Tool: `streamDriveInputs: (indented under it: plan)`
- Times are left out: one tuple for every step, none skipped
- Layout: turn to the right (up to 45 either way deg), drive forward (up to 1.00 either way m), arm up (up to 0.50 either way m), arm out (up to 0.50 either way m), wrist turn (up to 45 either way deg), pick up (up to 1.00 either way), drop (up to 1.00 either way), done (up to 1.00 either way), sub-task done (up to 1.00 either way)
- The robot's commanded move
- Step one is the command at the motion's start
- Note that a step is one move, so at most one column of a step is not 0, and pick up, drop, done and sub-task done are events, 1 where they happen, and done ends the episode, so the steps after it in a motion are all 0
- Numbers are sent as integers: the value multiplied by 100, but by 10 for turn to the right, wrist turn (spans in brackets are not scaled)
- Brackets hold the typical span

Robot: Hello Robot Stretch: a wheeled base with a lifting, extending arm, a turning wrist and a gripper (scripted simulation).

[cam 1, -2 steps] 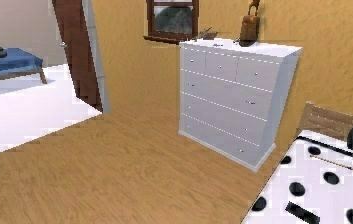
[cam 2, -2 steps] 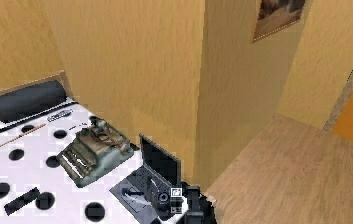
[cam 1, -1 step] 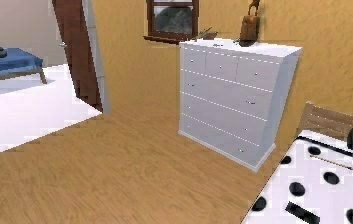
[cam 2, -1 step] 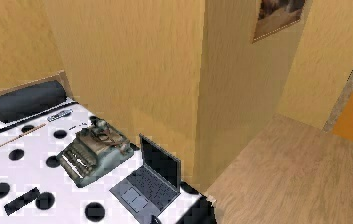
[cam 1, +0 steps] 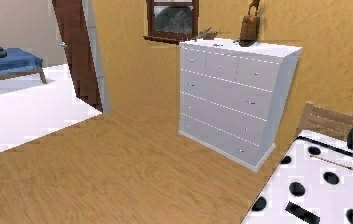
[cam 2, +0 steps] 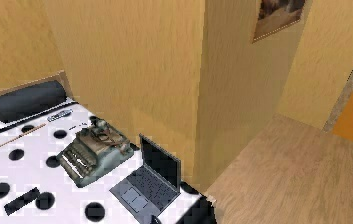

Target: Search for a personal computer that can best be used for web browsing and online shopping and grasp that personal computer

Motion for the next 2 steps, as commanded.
streamDriveInputs:
  plan:
    - [0,0,10,0,0,0,0,0,0]
    - [0,0,0,0,0,0,0,100,0]
